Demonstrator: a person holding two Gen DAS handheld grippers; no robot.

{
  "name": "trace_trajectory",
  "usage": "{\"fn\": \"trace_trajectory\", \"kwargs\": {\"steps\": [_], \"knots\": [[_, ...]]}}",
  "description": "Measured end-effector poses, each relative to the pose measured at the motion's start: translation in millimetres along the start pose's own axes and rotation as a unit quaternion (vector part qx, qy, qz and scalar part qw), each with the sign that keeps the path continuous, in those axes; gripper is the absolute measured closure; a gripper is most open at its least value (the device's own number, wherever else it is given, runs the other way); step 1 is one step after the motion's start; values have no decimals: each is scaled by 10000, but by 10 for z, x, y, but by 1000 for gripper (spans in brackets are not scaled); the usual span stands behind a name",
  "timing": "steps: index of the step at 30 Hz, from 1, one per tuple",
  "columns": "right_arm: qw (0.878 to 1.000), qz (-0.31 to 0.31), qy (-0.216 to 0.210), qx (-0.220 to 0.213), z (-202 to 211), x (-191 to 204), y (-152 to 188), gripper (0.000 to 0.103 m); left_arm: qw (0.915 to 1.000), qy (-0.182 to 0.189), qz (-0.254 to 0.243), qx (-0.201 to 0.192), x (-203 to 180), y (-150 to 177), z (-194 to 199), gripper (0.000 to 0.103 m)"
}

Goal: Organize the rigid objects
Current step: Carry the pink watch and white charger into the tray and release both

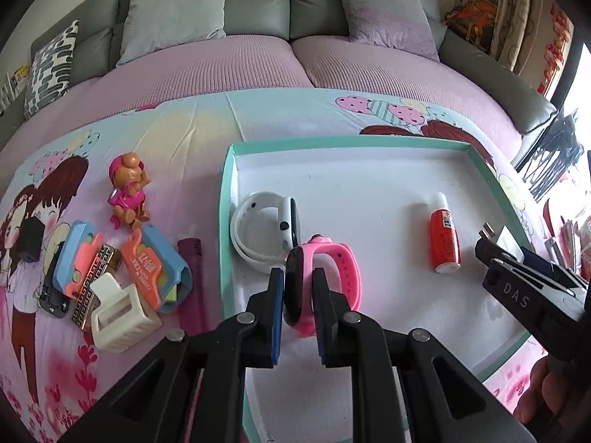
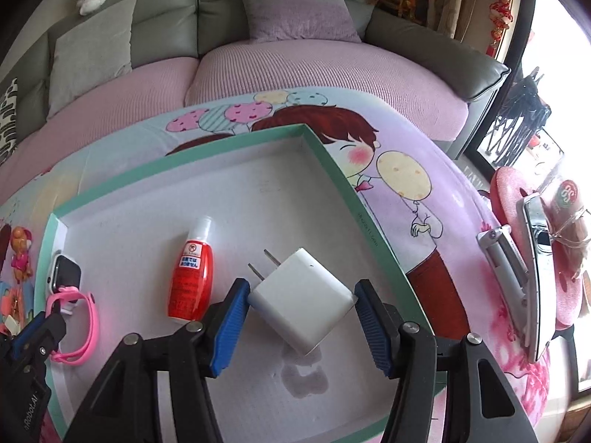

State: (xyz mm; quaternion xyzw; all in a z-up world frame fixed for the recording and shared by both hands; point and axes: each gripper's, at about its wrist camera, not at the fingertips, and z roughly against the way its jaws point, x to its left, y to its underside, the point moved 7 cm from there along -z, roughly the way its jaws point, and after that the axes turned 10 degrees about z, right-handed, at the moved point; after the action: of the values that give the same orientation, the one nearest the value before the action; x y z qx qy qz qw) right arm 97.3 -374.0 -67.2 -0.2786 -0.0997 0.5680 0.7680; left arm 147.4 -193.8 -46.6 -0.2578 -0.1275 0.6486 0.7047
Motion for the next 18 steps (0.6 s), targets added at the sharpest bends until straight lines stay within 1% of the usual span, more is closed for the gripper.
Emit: {"fn": "trace_trajectory", "kwargs": {"steps": [5,7,8,9,10,12,15,18], "knots": [[10000,-17,-9,46,-16,-11,4,41,10000,-19,4,6,7,-11,-13,88],[10000,0,-24,88,-34,-4,10,41,10000,-39,34,15,16,-15,-15,84],[9999,-3,-50,118,-47,2,15,41,10000,-58,55,33,21,-10,-19,82],[9999,-9,-58,125,-52,3,14,41,10000,-48,70,52,23,-7,-21,74],[9999,0,-56,121,-51,4,11,40,9999,-27,89,68,23,-4,-22,63],[9999,45,-29,96,-41,6,4,39,9999,5,114,58,19,-9,-9,53],[9999,76,-65,22,-11,10,-17,32,9999,38,105,-7,3,-24,37,51],[9999,58,-70,-127,52,4,-59,27,9998,117,141,-119,3,-62,118,43]]}}
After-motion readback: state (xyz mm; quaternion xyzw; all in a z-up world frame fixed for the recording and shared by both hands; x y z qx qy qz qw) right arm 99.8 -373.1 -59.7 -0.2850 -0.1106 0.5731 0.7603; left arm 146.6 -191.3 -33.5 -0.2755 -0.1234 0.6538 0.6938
